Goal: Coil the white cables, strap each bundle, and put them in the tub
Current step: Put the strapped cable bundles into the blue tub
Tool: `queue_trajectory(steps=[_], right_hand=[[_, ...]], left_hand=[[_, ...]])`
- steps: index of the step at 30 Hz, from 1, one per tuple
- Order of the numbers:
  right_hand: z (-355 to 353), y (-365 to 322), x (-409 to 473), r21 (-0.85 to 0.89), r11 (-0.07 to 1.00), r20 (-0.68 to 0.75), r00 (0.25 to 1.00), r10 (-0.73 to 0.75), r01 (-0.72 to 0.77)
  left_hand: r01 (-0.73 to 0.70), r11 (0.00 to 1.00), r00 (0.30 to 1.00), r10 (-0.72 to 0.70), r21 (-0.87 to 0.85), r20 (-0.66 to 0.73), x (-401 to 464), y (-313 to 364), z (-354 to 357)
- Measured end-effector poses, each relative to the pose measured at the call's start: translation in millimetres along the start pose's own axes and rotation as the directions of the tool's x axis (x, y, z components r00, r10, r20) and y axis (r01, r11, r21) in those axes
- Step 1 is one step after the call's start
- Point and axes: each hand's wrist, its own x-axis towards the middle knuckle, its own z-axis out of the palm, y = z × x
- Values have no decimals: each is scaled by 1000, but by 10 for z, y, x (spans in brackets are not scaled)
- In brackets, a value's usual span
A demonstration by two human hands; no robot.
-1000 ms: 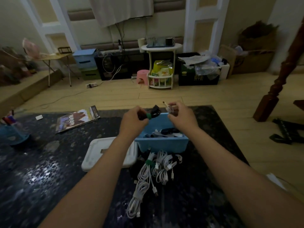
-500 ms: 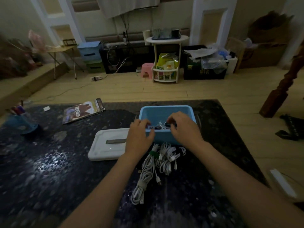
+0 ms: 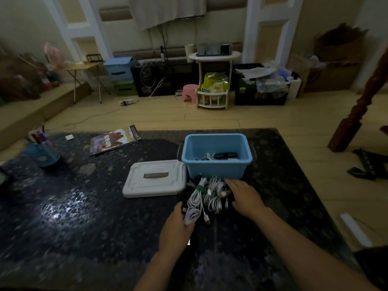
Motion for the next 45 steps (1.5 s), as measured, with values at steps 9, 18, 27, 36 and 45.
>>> queue_trajectory(steps=[9,18,27,36,45], right_hand=[[64,-2,21,-53,998,-178,984,-26,16],[-678,-162,-287,580,813,-308,939,152,59],[-1627,-126,623,543,840,-358,900,249,-16],[-1003,-53,1120,1,975,35,975,222,-222],[-566,-475,150,428,903,-385,900,202,-19]], left_hand=[[18,993,1000,-16,-115,17,-11,6,-86],[-149,922,987,116,-356,-113,147,788,-952],[-344,910,930,297,-230,-216,1410,1827,-1125],[-317,915,942,272,251,198,1740,1426,-614],[-321,930,933,343,177,-108,848,793,-392]])
